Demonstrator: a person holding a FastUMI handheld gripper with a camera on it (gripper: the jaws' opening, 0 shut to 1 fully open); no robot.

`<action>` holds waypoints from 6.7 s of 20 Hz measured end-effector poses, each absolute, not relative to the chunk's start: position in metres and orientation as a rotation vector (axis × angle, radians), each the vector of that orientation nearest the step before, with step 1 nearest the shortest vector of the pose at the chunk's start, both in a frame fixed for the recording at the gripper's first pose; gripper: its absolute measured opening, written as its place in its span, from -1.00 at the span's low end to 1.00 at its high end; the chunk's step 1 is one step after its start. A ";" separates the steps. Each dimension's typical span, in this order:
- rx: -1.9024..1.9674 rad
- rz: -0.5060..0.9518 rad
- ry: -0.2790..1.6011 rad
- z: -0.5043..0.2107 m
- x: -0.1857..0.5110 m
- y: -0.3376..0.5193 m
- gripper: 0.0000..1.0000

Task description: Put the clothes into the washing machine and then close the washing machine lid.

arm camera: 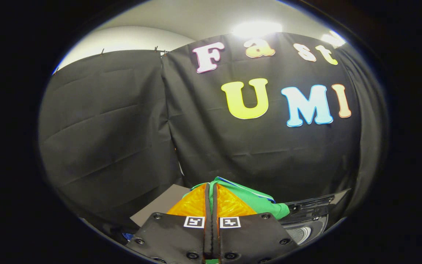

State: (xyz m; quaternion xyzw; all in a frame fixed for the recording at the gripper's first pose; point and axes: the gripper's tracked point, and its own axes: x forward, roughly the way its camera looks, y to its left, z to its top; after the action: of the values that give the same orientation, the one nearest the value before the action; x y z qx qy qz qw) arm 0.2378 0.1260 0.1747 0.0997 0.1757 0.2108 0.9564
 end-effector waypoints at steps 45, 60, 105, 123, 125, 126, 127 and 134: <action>0.108 0.166 0.570 -0.063 0.234 -0.099 -0.98; 0.121 0.070 0.725 -0.175 0.223 -0.098 -0.97; 0.123 0.027 0.745 -0.172 0.237 -0.114 0.92; 0.091 0.094 0.511 -0.035 0.315 -0.121 0.92; 0.079 0.094 0.527 -0.033 0.328 -0.124 0.91; 0.085 0.096 0.544 -0.035 0.333 -0.123 0.91; 0.097 0.101 0.564 -0.037 0.339 -0.121 0.91; 0.131 0.120 0.698 -0.063 0.373 -0.106 0.92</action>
State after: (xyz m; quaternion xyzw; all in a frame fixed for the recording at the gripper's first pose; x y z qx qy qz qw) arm 0.3729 -0.1059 -0.0631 0.0639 0.3414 0.0585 0.9359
